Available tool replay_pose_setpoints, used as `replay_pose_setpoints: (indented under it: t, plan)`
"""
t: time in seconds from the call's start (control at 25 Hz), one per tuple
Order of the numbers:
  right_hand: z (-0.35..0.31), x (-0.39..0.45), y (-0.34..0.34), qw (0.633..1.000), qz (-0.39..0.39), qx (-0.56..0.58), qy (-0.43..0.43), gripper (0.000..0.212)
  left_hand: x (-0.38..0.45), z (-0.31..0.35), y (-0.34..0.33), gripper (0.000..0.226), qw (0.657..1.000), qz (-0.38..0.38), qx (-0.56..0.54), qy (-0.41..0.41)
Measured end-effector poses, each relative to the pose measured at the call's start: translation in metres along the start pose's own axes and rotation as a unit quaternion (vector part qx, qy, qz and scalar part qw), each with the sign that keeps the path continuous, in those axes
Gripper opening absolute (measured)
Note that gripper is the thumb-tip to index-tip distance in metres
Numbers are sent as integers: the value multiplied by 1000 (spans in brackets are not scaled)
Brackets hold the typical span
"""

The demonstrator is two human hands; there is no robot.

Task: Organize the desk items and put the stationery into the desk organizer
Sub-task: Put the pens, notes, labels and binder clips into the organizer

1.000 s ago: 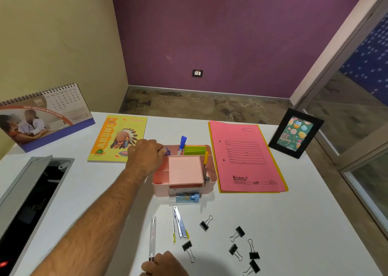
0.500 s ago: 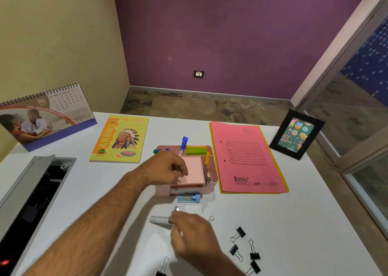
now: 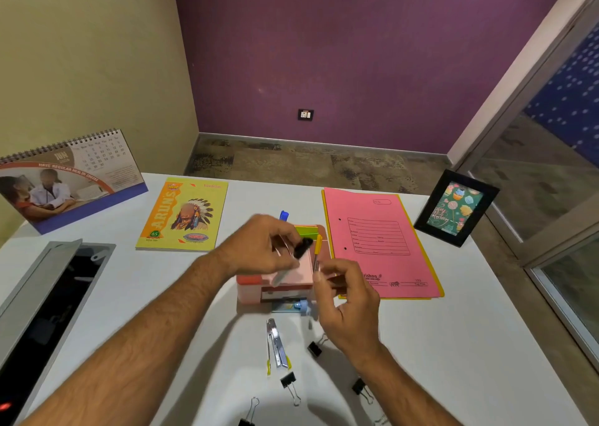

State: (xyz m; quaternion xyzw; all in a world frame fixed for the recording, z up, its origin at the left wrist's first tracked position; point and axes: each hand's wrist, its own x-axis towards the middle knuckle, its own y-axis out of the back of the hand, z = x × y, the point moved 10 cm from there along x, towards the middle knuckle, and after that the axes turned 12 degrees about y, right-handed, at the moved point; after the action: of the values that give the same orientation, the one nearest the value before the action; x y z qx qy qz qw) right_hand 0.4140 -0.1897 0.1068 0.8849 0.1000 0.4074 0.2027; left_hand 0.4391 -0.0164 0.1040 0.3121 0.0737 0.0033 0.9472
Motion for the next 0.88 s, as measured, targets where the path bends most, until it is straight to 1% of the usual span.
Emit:
replay_pose_setpoints:
  t: [0.04, 0.08, 0.12, 0.16, 0.2, 0.28, 0.36, 0.44, 0.56, 0.64, 0.76, 0.84, 0.88]
  plan:
    - [1, -9, -5, 999, -25, -23, 21, 19, 3, -1, 19, 24, 999, 51, -20, 1]
    - [4, -20, -15, 995, -70, -65, 40, 16, 5, -3, 37, 24, 994, 105, -35, 1]
    - [11, -34, -28, 984, -132, -107, 43, 16, 7, -7, 53, 24, 986, 159, -43, 4]
    - [23, -47, -42, 969, -200, -140, 30, 21, 8, -12, 66, 26, 977, 209, -40, 14]
    - [35, -60, -53, 953, -256, -159, 20, 27, 9, -18, 75, 27, 968, 246, -30, 29]
    - [53, -78, -70, 928, -327, -176, 9, 35, 12, -29, 79, 28, 958, 281, 4, 60]
    - [62, -89, -84, 903, -379, -203, 15, 39, 14, -41, 74, 29, 955, 283, 27, 81]
    - [71, -97, -93, 883, -411, -226, 14, 44, 15, -51, 65, 31, 955, 278, 26, 97]
    - [80, -103, -100, 874, -416, -249, 15, 49, 20, -60, 49, 27, 960, 254, 26, 114]
    - [84, -103, -105, 869, -420, -261, 9, 48, 27, -68, 38, 21, 963, 232, 43, 130]
    - [89, -101, -106, 862, -418, -287, -6, 38, 32, -78, 31, 26, 953, 226, 122, 162]
    - [93, -102, -105, 857, -422, -295, -14, 35, 33, -79, 30, 33, 934, 228, 217, 168]
    - [94, -104, -105, 853, -427, -299, -13, 35, 34, -82, 27, 36, 924, 213, 264, 178]
